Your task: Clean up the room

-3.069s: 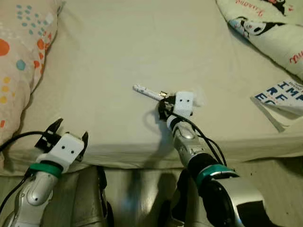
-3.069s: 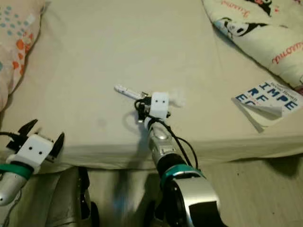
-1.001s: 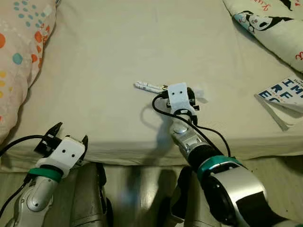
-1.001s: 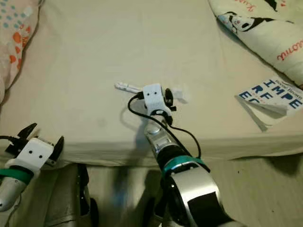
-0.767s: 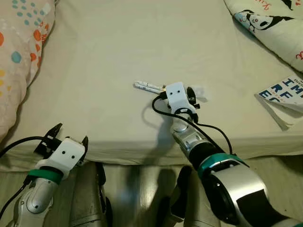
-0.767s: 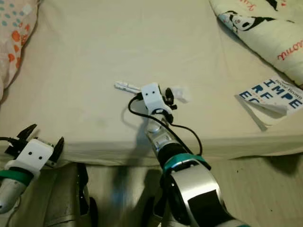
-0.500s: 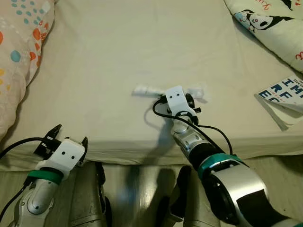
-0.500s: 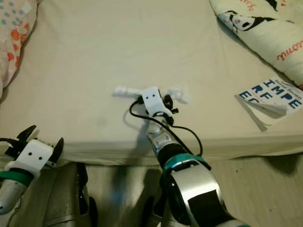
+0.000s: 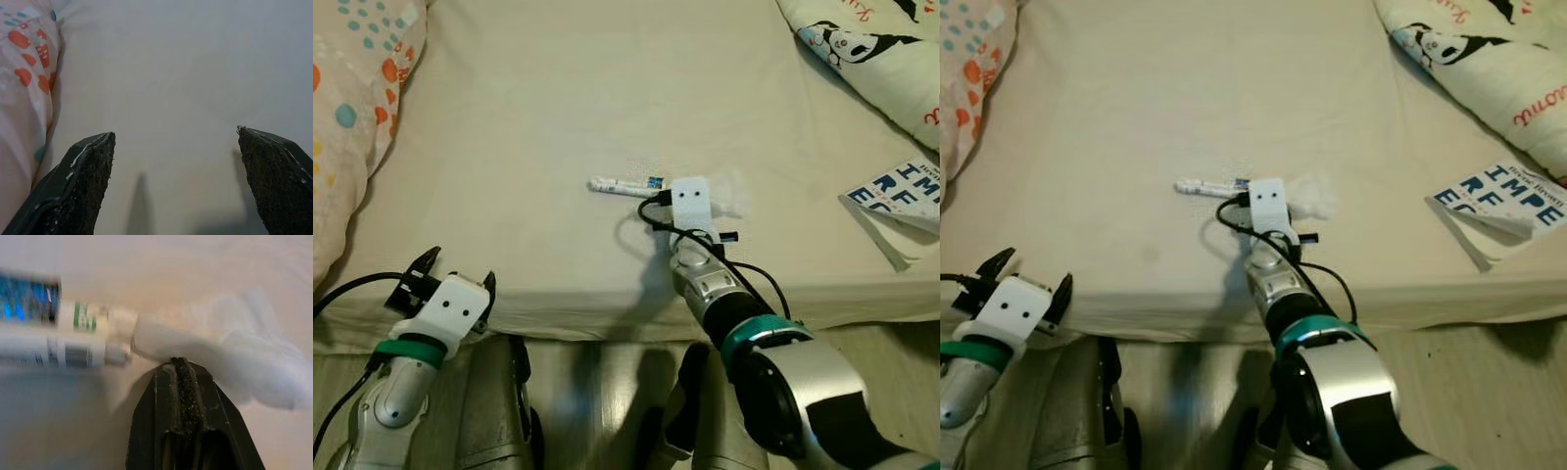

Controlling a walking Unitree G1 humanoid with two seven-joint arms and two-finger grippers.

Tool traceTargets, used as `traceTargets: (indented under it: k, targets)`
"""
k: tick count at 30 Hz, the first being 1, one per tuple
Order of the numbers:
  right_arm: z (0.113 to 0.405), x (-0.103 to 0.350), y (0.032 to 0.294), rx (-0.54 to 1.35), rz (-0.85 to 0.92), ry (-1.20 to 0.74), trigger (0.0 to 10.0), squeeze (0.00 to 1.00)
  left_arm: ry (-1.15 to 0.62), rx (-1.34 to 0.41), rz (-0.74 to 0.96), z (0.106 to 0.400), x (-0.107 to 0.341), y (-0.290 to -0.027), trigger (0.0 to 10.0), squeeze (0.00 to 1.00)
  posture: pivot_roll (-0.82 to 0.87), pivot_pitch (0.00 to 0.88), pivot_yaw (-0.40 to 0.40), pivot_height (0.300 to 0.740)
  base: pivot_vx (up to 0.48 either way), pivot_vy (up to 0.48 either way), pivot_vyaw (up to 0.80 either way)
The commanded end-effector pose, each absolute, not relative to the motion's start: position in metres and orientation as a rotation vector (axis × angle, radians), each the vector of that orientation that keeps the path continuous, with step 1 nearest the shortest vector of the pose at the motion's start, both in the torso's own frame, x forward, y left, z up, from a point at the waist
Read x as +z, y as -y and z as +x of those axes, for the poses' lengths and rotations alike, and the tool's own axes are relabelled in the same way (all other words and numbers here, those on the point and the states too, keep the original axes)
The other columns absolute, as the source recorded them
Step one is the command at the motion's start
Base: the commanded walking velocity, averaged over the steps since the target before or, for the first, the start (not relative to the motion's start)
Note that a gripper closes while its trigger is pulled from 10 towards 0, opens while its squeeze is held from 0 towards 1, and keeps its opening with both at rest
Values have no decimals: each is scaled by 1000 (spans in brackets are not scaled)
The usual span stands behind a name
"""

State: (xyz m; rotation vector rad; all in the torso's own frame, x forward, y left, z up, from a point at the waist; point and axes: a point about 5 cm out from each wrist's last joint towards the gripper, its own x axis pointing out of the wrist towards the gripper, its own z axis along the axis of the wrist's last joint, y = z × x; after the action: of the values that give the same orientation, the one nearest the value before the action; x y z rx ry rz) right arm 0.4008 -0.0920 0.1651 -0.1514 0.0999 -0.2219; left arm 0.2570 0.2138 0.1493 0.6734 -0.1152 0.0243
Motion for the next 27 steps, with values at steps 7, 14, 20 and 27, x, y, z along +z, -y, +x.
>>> traceTargets:
  k: [7,14,20,27]
  targets:
    - [388,142,125,-248,-43,-24,0,0,131,-21,652,273,154,-218,10000,0,225,209,-43,460,0,0,0]
    - [358,129,156,-225,-32,107,0,0,157,-77,677,289,154,-210,10000,0,166,164,-19,460,0,0,0]
    - [304,127,136,77,311,192,0,0,172,-196,613,309,159,-196,10000,0,98,115,15,460,0,0,0]
    - [299,133,116,245,297,201,0,0,143,-359,586,335,166,-190,10000,0,66,136,26,460,0,0,0]
